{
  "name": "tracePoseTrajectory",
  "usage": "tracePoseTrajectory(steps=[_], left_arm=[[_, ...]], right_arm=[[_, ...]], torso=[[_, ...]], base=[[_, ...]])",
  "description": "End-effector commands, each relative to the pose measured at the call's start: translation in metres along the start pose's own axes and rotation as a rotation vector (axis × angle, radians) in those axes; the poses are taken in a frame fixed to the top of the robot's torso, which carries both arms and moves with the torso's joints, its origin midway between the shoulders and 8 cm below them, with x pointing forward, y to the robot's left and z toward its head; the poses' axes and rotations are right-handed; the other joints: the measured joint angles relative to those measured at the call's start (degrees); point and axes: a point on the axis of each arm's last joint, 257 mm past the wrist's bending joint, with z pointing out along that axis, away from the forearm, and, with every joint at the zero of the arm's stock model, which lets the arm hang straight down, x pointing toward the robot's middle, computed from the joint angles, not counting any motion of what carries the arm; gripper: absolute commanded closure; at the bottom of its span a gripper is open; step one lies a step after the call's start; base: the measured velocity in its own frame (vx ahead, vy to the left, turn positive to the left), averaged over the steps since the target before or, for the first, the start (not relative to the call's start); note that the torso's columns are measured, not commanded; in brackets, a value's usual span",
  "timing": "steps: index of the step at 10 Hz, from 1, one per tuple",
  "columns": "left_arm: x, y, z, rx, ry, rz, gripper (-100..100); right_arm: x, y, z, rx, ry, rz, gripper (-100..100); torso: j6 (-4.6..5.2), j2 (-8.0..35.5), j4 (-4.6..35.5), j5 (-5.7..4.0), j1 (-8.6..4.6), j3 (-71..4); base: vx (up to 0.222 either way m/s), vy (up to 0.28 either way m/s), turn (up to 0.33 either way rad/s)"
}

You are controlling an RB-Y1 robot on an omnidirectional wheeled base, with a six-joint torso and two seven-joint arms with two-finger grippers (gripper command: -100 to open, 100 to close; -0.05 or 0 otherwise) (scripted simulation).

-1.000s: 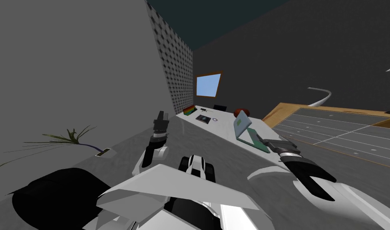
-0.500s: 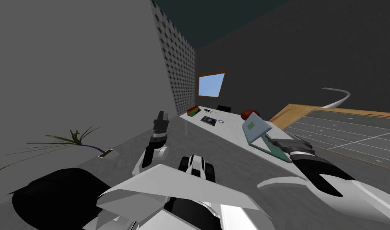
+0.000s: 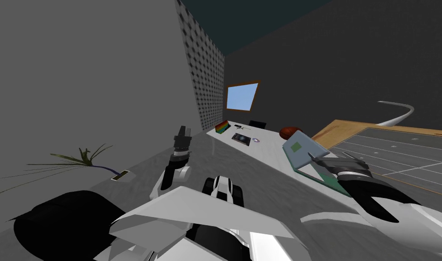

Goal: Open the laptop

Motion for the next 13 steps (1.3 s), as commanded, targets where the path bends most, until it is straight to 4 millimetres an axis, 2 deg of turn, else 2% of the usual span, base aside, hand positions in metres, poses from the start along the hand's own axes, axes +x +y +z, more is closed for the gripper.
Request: tracePoseTrajectory(steps=[1,4,9,10,11,12,13], left_arm=[[0.000,0.000,0.000,0.000,0.000,0.000,0],[0.000,0.000,0.000,0.000,0.000,0.000,0],[0.000,0.000,0.000,0.000,0.000,0.000,0],[0.000,0.000,0.000,0.000,0.000,0.000,0],[0.000,0.000,0.000,0.000,0.000,0.000,0],[0.000,0.000,0.000,0.000,0.000,0.000,0],[0.000,0.000,0.000,0.000,0.000,0.000,0]], right_arm=[[0.000,-0.001,0.000,0.001,0.000,0.000,100],[0.005,-0.003,0.008,0.009,0.003,0.193,100],[0.010,-0.004,0.016,0.016,0.001,0.388,100],[0.007,-0.004,0.016,0.013,-0.002,0.362,100],[0.017,-0.001,0.018,-0.007,0.001,0.407,100],[0.014,0.001,0.018,-0.018,-0.008,0.407,100],[0.022,0.002,0.020,-0.028,-0.001,0.446,100]], torso=[[0.01,0.09,0.00,0.03,0.18,0.03],[0.08,0.21,-0.03,0.07,0.26,0.11],[0.12,0.03,-0.03,0.10,0.38,0.00],[0.11,0.02,-0.02,0.09,0.36,0.00],[0.08,-0.03,-0.06,0.11,0.50,-0.02],[0.23,-0.18,-0.12,0.07,0.45,-0.10],[0.06,-0.16,-0.16,0.01,0.40,-0.10]], base=[[0.009,-0.002,-0.005],[-0.071,-0.087,0.030],[-0.076,-0.087,0.010],[-0.020,-0.032,0.010],[0.059,-0.003,-0.157],[0.081,0.006,-0.115],[0.098,0.020,-0.167]])
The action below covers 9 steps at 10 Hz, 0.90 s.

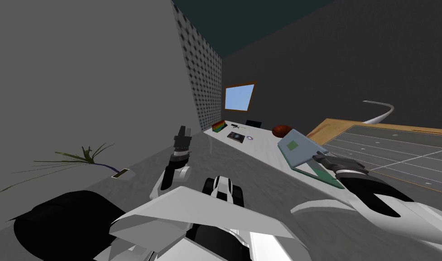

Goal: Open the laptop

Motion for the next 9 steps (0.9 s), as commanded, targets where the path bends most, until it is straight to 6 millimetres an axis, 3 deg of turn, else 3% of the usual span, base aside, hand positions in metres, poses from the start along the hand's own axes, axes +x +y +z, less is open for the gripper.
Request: tracePoseTrajectory(steps=[1,9], left_arm=[[0.000,0.000,0.000,0.000,0.000,0.000,0],[0.000,0.000,0.000,0.000,0.000,0.000,0]], right_arm=[[0.013,0.002,0.000,-0.037,0.005,0.044,100],[0.043,0.001,-0.001,-0.127,0.009,0.207,100]], torso=[[0.07,-0.01,-0.04,-0.10,-0.12,0.01],[-0.24,-0.25,-0.31,-0.56,-0.63,-0.11]], base=[[0.091,0.027,-0.116],[0.076,0.014,-0.115]])
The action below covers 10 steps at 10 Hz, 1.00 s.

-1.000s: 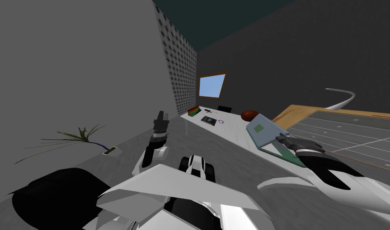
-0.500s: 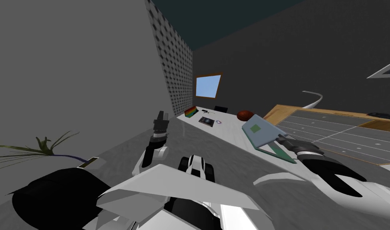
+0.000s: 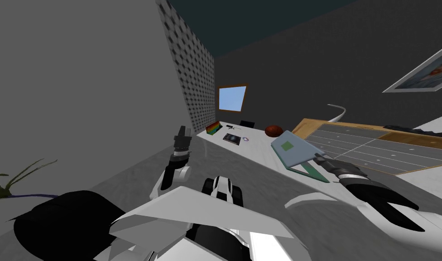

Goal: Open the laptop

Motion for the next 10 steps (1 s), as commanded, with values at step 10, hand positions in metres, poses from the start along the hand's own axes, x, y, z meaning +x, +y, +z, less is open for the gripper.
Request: tracePoseTrajectory(steps=[10], left_arm=[[0.000,0.000,0.000,0.000,0.000,0.000,0]], right_arm=[[0.032,-0.007,-0.016,-0.105,-0.008,0.211,100]], torso=[[0.22,0.06,-0.05,-0.08,0.12,0.07]], base=[[0.067,0.020,-0.108]])
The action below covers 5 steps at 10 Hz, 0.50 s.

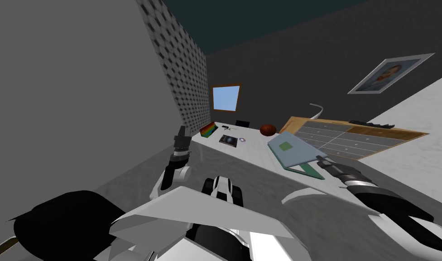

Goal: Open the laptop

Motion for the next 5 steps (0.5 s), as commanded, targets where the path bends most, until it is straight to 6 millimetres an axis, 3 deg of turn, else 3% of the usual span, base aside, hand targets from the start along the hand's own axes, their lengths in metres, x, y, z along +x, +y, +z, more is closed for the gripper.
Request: tracePoseTrajectory(steps=[1,2,5], left_arm=[[0.000,0.000,0.000,0.000,0.000,0.000,0],[0.000,0.000,0.000,0.000,0.000,0.000,0],[0.000,0.000,0.000,0.000,0.000,0.000,0]], right_arm=[[0.017,-0.001,-0.009,-0.023,0.014,0.052,100],[0.003,-0.001,-0.003,-0.016,-0.007,0.041,100],[0.028,0.023,0.002,-0.097,0.012,0.125,100]], torso=[[0.07,0.04,0.02,0.02,0.01,0.02],[-0.10,0.06,0.02,-0.01,-0.03,0.03],[0.06,0.10,0.18,0.26,0.01,0.02]], base=[[0.074,0.032,-0.119],[0.022,0.015,-0.044],[0.117,-0.016,-0.271]])
